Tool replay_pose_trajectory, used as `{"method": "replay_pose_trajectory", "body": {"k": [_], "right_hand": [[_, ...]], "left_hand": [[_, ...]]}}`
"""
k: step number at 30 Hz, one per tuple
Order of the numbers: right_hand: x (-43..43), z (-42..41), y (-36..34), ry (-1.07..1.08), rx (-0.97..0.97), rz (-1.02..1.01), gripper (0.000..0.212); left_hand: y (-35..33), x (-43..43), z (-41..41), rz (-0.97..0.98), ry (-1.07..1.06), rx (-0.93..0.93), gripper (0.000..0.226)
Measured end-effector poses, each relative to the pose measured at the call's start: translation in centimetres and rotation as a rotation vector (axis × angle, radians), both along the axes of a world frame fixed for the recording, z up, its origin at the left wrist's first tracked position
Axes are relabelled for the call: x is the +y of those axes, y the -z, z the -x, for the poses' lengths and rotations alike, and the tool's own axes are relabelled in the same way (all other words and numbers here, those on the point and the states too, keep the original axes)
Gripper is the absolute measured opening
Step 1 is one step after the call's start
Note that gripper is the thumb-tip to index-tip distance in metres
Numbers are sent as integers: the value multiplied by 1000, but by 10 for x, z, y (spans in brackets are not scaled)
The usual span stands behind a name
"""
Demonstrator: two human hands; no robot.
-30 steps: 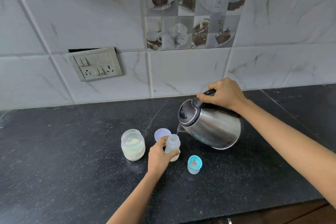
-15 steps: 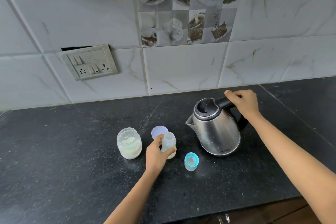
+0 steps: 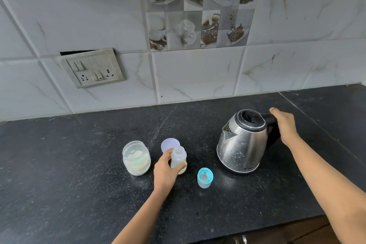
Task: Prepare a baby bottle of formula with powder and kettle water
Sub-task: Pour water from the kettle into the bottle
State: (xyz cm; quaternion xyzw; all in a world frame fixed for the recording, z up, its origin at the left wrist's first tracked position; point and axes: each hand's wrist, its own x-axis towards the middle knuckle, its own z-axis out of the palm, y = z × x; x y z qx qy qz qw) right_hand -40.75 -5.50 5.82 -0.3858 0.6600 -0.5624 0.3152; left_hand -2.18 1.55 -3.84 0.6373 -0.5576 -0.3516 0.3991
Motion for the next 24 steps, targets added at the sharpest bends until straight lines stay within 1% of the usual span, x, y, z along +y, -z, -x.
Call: {"method": "replay_pose_trajectory", "body": {"k": [2,3,5,6,8,10,11,12,13,14,15,17,18,20,22,24], "right_hand": [[4,0,-3,-18,66,8,40],[6,-1,-5,-31,136,13,39],[12,-2,-10,-2,393,51,28],[16,-3,-11,55,536,94,23],[30,-10,-15,183,733,233,22],[52,-32,-12,237,849,441,17],[66,-48,-5,214,878,545,13],[80,-67,6,155,872,622,11],[95,-88,20,65,839,653,12],[109,-108,36,-51,800,634,14],[121,-126,52,-180,769,568,20],[137,-154,78,-402,732,309,43],[140,-164,87,-470,731,173,56],[137,-177,99,-530,753,4,76],[129,-184,102,-553,762,-95,82],[123,-190,101,-571,718,-148,71]], "left_hand": [[1,-1,0,-5,-6,3,55],[2,-1,0,-6,-10,3,56],[4,-1,0,2,-18,3,57],[5,-1,-1,6,-22,3,57],[6,-2,-1,9,-20,-2,56],[7,-2,-3,15,-8,-9,55],[8,-2,-4,20,-3,-9,55],[9,-2,-5,27,4,-10,55],[10,-1,-6,35,10,-12,54],[10,-1,-6,44,17,-15,55],[11,-1,-7,52,24,-19,55],[12,0,-8,62,40,-19,57],[13,0,-8,61,47,-19,57],[16,3,-10,53,49,-14,61],[22,10,-10,40,19,-9,73],[28,22,-9,70,-30,-61,79]]}}
